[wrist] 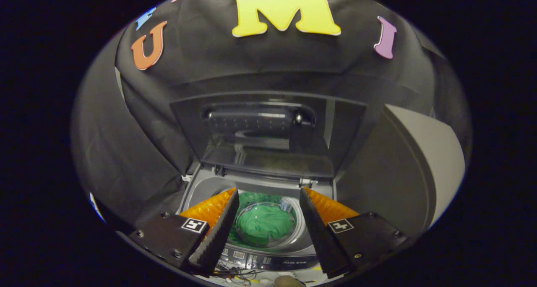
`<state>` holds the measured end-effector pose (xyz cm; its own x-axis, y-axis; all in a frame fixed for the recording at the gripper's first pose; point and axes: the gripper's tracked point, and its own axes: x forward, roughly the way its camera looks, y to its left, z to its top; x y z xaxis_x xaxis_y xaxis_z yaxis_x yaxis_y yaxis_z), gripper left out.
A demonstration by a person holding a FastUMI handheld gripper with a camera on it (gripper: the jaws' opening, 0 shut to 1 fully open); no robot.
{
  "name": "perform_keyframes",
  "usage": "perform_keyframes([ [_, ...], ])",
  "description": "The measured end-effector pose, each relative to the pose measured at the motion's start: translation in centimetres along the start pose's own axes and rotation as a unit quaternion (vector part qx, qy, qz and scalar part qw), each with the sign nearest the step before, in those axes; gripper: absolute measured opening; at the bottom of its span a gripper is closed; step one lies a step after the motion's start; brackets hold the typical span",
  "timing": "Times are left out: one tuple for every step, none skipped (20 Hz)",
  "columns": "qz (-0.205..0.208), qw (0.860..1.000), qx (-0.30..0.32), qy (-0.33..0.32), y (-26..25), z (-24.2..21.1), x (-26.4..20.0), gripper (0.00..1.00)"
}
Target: Put the clothes into the washing machine and then close the washing machine lid.
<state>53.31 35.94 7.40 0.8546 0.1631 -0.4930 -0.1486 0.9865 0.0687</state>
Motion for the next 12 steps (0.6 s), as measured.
perform_keyframes([
  [-0.001, 1.0, 0.001, -0.009, -0.1, 1.0, -0.3, 0.9],
  [0.002, 1.0, 0.0, -0.016, 0.1, 1.9, -0.6, 0.9],
  [0.003, 1.0, -0.001, -0.022, 0.3, 2.7, -0.7, 0.91],
  [0.005, 1.0, 0.0, -0.028, 0.5, 3.8, -0.7, 0.9],
  [0.007, 0.999, 0.001, -0.034, 0.7, 4.8, -0.9, 0.91],
  [0.008, 0.999, 0.004, -0.041, 0.9, 5.8, -1.1, 0.91],
  [0.008, 0.999, 0.005, -0.047, 0.9, 6.7, -1.1, 0.9],
  [0.007, 0.998, 0.006, -0.055, 1.0, 7.8, -1.0, 0.9],
  [0.006, 0.998, 0.006, -0.061, 1.2, 8.8, -0.9, 0.91],
  [0.004, 0.998, 0.006, -0.065, 1.3, 9.6, -0.8, 0.91],
  [0.002, 0.998, 0.005, -0.068, 1.3, 10.4, -0.9, 0.9],
  [0.0, 0.997, 0.005, -0.073, 1.3, 11.3, -0.8, 0.9],
])
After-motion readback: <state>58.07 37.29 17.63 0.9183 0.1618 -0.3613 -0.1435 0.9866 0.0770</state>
